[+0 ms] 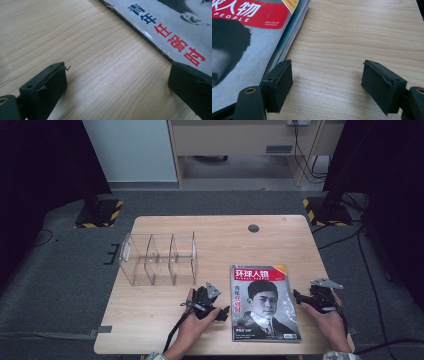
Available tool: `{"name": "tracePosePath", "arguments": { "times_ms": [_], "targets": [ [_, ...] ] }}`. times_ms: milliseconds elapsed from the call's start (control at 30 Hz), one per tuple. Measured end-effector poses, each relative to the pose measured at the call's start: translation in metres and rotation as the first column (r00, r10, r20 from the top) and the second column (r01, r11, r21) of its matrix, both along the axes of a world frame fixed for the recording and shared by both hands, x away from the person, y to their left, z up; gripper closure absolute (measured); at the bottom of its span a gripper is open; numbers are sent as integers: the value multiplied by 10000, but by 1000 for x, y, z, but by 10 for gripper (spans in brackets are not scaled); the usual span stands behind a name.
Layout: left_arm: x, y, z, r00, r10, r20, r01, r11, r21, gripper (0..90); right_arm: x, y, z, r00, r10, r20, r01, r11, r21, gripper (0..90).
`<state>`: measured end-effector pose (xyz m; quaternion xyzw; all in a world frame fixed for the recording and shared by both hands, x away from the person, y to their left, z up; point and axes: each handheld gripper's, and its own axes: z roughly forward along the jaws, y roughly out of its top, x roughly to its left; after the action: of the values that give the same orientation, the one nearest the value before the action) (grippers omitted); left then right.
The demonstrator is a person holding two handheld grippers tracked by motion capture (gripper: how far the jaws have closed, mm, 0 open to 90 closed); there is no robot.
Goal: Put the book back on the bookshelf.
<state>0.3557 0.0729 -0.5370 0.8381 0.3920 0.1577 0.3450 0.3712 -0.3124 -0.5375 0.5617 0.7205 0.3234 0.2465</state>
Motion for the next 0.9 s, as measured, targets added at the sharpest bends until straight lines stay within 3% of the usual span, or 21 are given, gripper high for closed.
{"name": "tracePosePath", "arguments": {
  "times_ms": [500,700,733,900],
  "targets": [
    [-4,-1,0,10000,-86,-28,86,10000,-16,13,0,0,0,10000,-12,-24,12,10000,21,253],
    [-4,0,1,9995,-326,42,327,9994,-64,36,-3,-6,4,9997,-216,130,215,9997,92,310],
    [-4,1,3,9994,-357,23,358,9988,-323,77,-4,-8,8,9993,-244,282,238,9995,211,346],
    [-6,-1,8,9977,-552,398,571,9971,-495,78,-5,-1,16,9986,195,500,-211,9993,306,416]
  ]
}}
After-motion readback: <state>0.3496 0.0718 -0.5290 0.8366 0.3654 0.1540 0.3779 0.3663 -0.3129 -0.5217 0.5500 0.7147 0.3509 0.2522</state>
